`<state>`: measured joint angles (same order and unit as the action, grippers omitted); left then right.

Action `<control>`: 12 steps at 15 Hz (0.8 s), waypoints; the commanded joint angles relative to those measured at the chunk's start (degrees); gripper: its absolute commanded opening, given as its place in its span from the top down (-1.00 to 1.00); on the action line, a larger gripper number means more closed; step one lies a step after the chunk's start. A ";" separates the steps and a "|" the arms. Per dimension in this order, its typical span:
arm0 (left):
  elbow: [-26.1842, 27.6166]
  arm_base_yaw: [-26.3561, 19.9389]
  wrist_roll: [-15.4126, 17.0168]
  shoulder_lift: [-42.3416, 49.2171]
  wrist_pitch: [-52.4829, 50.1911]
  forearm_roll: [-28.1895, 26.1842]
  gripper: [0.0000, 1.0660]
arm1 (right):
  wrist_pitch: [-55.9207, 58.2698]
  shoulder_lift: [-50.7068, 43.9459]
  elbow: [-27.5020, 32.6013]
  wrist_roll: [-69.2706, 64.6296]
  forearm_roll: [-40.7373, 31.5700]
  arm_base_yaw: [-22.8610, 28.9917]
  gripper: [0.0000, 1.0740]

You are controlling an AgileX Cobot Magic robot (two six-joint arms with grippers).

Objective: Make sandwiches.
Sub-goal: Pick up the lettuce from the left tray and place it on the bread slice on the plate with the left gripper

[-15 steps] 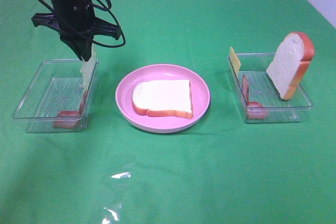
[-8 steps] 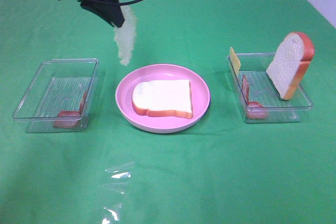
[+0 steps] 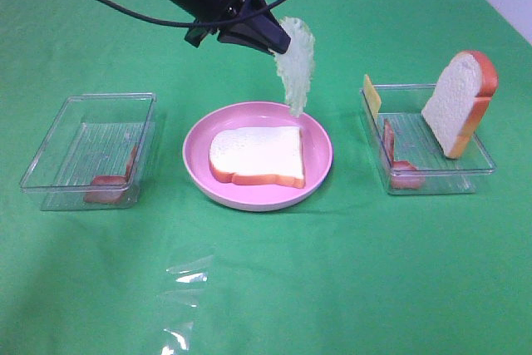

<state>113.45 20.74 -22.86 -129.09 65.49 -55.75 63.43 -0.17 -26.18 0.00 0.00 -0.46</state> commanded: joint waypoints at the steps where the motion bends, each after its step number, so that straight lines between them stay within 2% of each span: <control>1: 0.17 0.80 -1.20 -1.55 0.80 -2.06 1.00 | -0.34 -1.66 0.23 0.00 0.40 -0.06 -0.56; 4: 0.17 2.86 -1.20 -4.58 0.06 -1.32 1.00 | -0.34 -1.60 0.23 0.00 0.00 -0.06 -0.56; 9: 0.17 3.27 -1.03 -7.45 -1.26 -0.80 1.00 | -0.34 -1.60 0.23 0.00 0.00 -0.06 -0.56; 12: 0.17 3.27 -0.40 -8.59 -1.60 4.13 1.00 | -0.34 -1.60 0.23 0.00 0.00 -0.06 -0.56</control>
<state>113.45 23.78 -23.55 -137.51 64.00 -51.80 63.43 -0.17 -26.18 0.00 0.00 -0.46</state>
